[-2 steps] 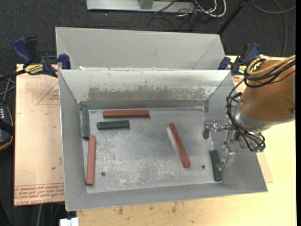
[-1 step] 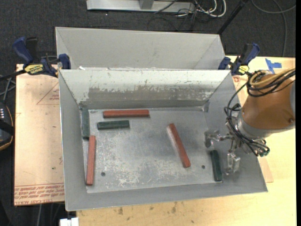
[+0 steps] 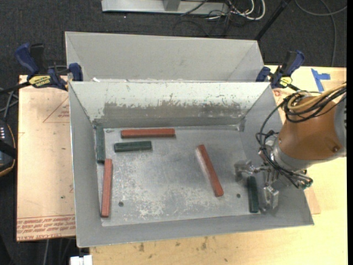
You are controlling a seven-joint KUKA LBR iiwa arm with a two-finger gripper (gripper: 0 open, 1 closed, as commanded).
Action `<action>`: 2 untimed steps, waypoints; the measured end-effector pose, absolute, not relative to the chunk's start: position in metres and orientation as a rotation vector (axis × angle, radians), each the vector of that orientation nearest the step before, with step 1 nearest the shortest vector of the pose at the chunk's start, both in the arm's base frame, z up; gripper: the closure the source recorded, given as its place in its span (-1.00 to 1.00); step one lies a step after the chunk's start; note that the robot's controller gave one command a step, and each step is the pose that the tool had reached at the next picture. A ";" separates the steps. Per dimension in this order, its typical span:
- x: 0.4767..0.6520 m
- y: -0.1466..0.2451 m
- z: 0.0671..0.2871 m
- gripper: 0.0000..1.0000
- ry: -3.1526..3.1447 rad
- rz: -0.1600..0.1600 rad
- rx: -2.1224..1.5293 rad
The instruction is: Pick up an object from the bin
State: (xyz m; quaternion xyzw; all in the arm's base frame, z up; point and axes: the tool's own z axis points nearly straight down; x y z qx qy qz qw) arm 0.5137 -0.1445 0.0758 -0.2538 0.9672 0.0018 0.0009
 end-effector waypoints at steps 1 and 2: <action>0.509 -0.139 0.071 1.00 2.728 0.023 -1.540; 0.509 -0.139 0.071 1.00 2.728 0.023 -1.540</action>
Offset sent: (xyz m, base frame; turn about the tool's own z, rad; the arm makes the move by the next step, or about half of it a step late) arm 0.0000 0.0000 0.0000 0.0000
